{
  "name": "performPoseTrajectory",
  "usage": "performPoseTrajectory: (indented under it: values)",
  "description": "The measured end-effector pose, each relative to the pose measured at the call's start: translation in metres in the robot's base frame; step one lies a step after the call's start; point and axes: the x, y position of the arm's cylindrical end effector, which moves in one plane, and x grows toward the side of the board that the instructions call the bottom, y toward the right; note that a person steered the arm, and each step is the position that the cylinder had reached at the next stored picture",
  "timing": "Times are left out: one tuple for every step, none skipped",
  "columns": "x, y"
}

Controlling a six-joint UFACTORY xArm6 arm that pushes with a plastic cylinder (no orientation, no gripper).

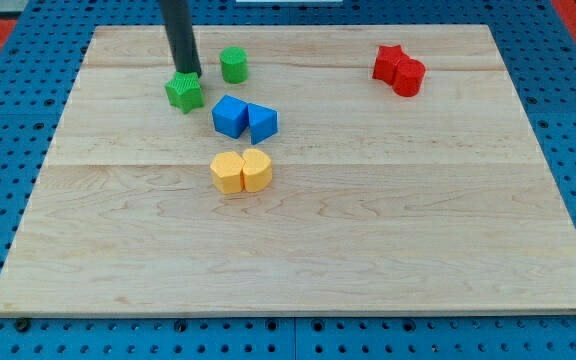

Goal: Push the green star towards the center left

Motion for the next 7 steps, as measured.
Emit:
performPoseTrajectory:
  values:
    - [0.008, -0.031]
    - [0.015, -0.094]
    - [0.004, -0.044]
    - [-0.008, -0.026]
    - [0.006, 0.021]
    - [0.018, 0.044]
    - [0.019, 0.047]
